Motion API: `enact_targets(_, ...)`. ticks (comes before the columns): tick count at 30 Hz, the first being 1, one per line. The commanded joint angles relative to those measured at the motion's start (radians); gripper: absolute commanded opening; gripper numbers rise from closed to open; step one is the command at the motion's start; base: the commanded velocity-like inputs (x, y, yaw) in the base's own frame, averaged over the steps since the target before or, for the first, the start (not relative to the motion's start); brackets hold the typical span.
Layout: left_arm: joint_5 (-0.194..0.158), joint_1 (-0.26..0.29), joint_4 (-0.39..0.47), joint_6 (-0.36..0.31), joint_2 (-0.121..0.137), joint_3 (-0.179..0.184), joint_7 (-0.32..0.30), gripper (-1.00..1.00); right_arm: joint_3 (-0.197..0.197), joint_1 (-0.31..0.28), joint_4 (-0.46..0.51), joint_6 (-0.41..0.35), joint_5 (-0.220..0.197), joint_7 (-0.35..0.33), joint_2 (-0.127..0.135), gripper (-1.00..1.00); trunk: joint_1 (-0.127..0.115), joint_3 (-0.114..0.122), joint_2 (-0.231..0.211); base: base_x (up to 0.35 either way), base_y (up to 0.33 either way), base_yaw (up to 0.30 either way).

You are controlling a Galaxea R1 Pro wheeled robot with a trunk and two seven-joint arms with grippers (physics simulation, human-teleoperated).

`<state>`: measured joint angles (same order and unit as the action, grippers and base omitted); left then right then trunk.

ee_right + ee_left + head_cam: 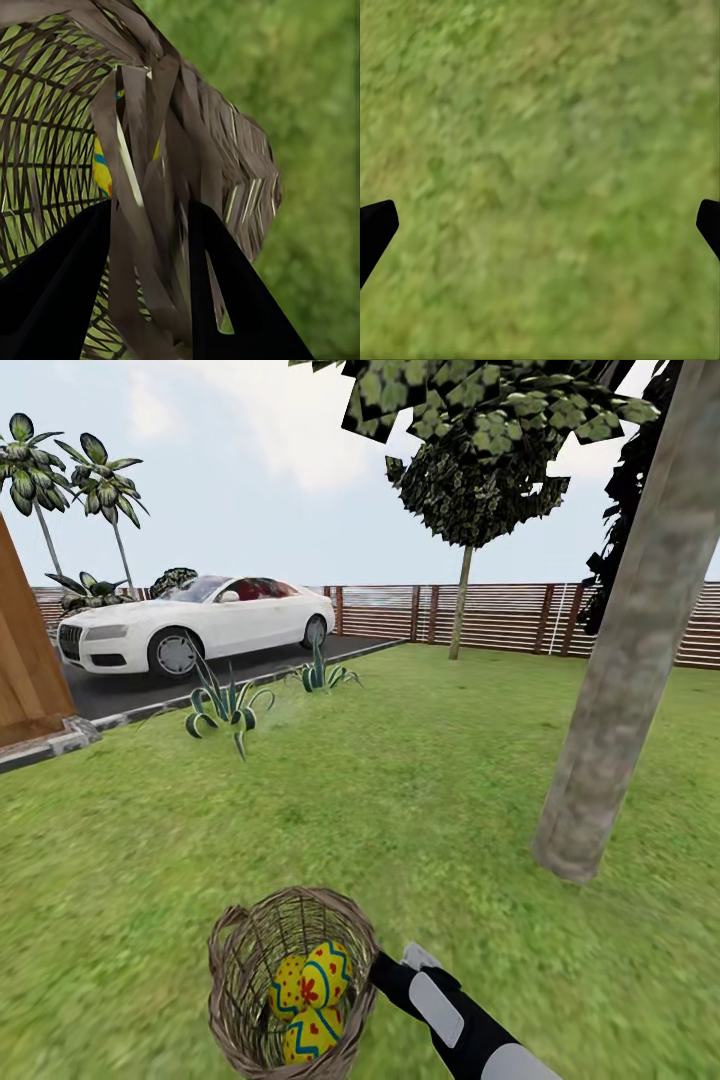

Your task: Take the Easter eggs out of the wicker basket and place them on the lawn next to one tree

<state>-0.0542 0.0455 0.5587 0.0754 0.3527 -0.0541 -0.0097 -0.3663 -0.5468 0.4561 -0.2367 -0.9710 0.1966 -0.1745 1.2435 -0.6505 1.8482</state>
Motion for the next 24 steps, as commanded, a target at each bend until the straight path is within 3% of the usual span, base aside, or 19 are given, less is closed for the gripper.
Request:
enact_targets(1, -0.006, 0.001, 0.000, 0.003, 0.000, 0.000, -0.001, 1.00, -0.002, -0.001, 0.003, -0.001, -0.008, 0.007, 0.000, -1.00, 0.004, -0.004, 0.008, 0.000, 0.000, 0.000)
enact_targets(24, -0.006, 0.001, 0.000, 0.003, 0.000, -0.001, -0.001, 1.00, -0.003, -0.001, 0.003, -0.001, -0.006, 0.007, 0.000, -1.00, 0.092, -0.076, 0.169, 0.000, 0.000, 0.000)
